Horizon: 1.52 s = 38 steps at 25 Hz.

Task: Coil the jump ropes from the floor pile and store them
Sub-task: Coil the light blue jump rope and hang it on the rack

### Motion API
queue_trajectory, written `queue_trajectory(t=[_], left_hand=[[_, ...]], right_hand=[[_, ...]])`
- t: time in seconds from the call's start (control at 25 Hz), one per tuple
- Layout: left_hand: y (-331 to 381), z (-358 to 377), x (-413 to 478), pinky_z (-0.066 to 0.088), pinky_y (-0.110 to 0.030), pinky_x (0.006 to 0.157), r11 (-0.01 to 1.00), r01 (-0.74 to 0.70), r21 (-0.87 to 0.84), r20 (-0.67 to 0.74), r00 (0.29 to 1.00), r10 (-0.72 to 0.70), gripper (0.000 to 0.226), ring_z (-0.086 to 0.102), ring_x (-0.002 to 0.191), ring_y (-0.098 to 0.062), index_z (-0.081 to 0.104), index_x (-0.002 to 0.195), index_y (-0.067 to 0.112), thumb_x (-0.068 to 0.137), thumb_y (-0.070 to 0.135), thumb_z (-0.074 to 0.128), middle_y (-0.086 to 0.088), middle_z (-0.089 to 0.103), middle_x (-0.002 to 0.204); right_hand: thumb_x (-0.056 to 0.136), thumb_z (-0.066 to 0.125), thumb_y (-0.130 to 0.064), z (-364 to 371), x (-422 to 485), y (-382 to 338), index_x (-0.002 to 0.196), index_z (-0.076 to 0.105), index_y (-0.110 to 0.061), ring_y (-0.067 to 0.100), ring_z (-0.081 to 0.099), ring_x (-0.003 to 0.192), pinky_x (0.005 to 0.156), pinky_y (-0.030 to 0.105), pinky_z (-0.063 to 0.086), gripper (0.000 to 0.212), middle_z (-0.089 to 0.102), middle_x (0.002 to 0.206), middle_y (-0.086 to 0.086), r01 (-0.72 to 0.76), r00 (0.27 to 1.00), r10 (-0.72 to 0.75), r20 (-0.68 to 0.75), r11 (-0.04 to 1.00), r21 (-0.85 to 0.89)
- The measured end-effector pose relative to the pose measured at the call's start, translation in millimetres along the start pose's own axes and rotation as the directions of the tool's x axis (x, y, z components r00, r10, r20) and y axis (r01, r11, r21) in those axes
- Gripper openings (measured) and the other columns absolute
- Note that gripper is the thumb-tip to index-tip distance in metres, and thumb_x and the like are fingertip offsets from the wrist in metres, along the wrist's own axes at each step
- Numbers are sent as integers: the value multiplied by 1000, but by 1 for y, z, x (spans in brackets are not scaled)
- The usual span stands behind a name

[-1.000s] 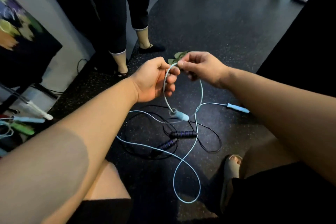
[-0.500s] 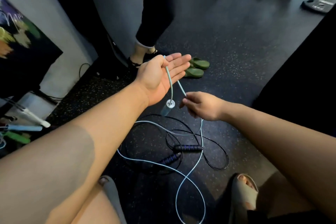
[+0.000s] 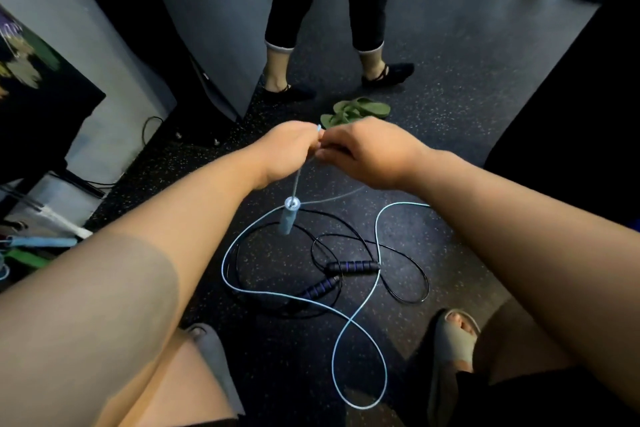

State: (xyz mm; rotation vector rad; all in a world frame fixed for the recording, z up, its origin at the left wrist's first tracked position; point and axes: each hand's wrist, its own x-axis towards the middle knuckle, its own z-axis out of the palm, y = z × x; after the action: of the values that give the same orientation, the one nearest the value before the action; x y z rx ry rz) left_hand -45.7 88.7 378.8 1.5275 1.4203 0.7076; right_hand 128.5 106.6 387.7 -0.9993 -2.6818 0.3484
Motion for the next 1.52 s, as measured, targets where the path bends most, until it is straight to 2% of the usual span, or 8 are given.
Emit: queue_trajectory(t=[0.2, 0.28, 0.56, 0.8, 0.92, 1.0, 1.28, 1.52], left_hand=[[14, 8, -21, 55, -24, 57, 972, 179, -151, 291, 948, -129, 36, 71, 65, -32, 61, 89, -10, 93, -4, 25, -27, 71, 70], [21, 9, -25, 59, -34, 68, 943, 206, -262, 335, 935, -112, 34, 69, 61, -35, 57, 83, -5, 89, -2, 23, -21, 65, 59], [27, 13, -26, 58, -38, 85, 551, 198, -811, 258, 966, 33, 29, 71, 73, -34, 53, 88, 3, 79, 17, 30, -12, 68, 70], [20, 2, -21, 41, -42, 110, 362, 106, -926, 174, 972, 160, 61, 62, 112, -37, 50, 124, -4, 76, 32, 35, -15, 68, 110], [20, -6, -16, 39, -41, 113, 350, 31, -936, 83, 988, 134, 70, 59, 122, -37, 50, 128, -9, 77, 35, 34, -16, 66, 120], [18, -13, -13, 39, -40, 111, 322, -9, -947, 24, 995, 98, 75, 58, 128, -39, 48, 132, -13, 76, 36, 36, -21, 62, 131], [6, -14, -7, 18, -43, 123, 698, 56, -714, -37, 992, -118, 63, 61, 124, -33, 60, 109, -5, 96, 39, 18, -24, 69, 123], [-6, 3, -6, 50, -37, 96, 886, 160, -435, 174, 980, -92, 75, 67, 88, -32, 57, 112, -16, 95, 48, 20, -36, 64, 97]], right_hand=[[88, 65, -50, -18, -4, 28, 86, 61, -17, 7, 50, 61, 59, 28, 42, 33, 54, 68, -10, 51, 992, -32, -125, 987, 150], [89, 65, -48, -20, -7, 38, 86, 61, -14, 5, 46, 59, 57, 20, 36, 34, 50, 66, -10, 19, 988, 14, -154, 978, 206], [102, 46, -40, 14, -14, 49, 75, 56, -22, 4, 49, 59, 60, 25, 39, 34, 53, 62, -9, -240, 949, 303, -92, 879, 413], [103, 40, -45, 49, -14, 25, 74, 61, -11, 24, 46, 53, 54, 36, 43, 49, 46, 59, 8, -435, 879, 438, 190, 569, 698], [104, 41, -40, 50, -17, 19, 84, 64, -8, 16, 53, 54, 57, 32, 48, 44, 51, 62, 3, -434, 899, 330, 287, 750, 499], [105, 41, -36, 47, -19, 12, 91, 66, -11, -2, 53, 53, 55, 13, 40, 38, 52, 64, -9, -339, 919, 233, 319, 880, 334], [103, 43, -36, 24, -8, -4, 93, 63, -11, 26, 61, 74, 70, 41, 48, 33, 66, 79, 5, -38, 989, 27, 146, 997, 71], [93, 57, -45, 2, -4, 9, 90, 67, -18, 21, 61, 68, 62, 39, 48, 29, 65, 74, -2, 21, 999, -18, -50, 997, 74]])
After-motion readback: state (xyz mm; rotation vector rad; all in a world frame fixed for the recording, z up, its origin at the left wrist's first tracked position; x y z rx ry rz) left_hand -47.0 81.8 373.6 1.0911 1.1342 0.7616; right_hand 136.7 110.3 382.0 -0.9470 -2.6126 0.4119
